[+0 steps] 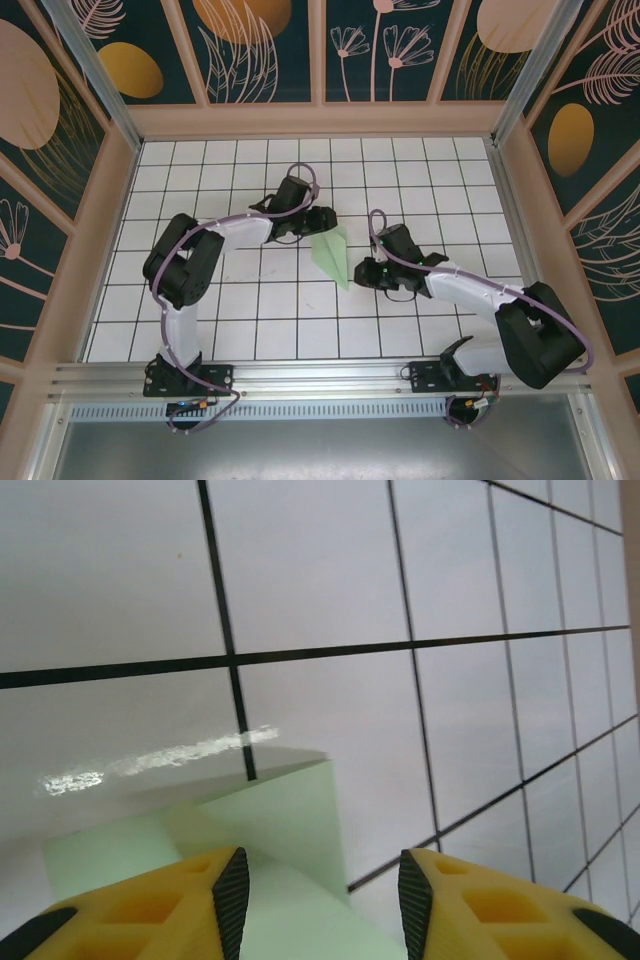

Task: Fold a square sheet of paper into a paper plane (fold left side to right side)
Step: Fourth fold the wing at the center of the table.

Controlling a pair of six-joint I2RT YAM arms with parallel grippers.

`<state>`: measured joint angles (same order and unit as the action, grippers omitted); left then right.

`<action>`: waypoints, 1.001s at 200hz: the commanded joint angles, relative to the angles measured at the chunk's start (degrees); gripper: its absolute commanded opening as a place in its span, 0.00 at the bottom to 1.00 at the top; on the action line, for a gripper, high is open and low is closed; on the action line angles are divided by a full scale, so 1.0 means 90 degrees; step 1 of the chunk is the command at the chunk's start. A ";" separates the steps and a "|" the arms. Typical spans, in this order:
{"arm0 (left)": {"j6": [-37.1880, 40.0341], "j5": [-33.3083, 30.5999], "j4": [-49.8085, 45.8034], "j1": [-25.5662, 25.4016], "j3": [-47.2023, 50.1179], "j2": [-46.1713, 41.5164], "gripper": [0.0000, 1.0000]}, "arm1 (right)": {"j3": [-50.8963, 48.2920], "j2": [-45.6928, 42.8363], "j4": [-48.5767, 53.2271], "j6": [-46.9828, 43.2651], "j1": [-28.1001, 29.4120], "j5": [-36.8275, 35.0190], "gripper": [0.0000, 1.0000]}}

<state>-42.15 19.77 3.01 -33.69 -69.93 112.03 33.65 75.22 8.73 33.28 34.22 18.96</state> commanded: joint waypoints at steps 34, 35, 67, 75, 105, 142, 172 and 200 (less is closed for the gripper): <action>-0.0149 0.0658 0.0490 -0.0288 0.0653 -0.0753 0.38 | -0.0242 -0.0249 -0.0290 -0.0177 -0.0213 0.0499 0.18; -0.0160 0.0671 0.0517 -0.0293 0.0666 -0.0755 0.38 | -0.0247 -0.0251 -0.0293 -0.0179 -0.0215 0.0500 0.18; -0.0527 0.1171 0.1300 -0.0688 0.0929 -0.0704 0.38 | -0.0294 -0.0265 -0.0243 -0.0165 -0.0264 0.0428 0.18; -0.0577 0.1216 0.1389 -0.0771 0.0906 -0.0629 0.38 | -0.0301 -0.0271 -0.0227 -0.0172 -0.0274 0.0424 0.18; -0.0552 0.0866 0.1326 -0.0873 0.0890 -0.0322 0.38 | -0.0317 -0.0324 -0.0194 -0.0175 -0.0279 0.0470 0.18; -0.0341 0.0350 0.0885 -0.0808 0.0758 0.0103 0.38 | -0.0500 -0.0419 -0.0596 0.0091 -0.0269 0.0871 0.17; -0.0278 0.0205 0.0894 -0.0685 0.0761 0.0190 0.38 | -0.0639 -0.0381 -0.0912 0.0356 -0.0155 0.0921 0.16; -0.0215 0.0197 0.0930 -0.0565 0.0712 0.0341 0.38 | -0.0672 -0.0222 -0.1222 0.0556 -0.0035 0.0991 0.16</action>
<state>-45.69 22.85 11.53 -39.83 -62.04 113.60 28.29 72.49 2.07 35.77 32.88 26.09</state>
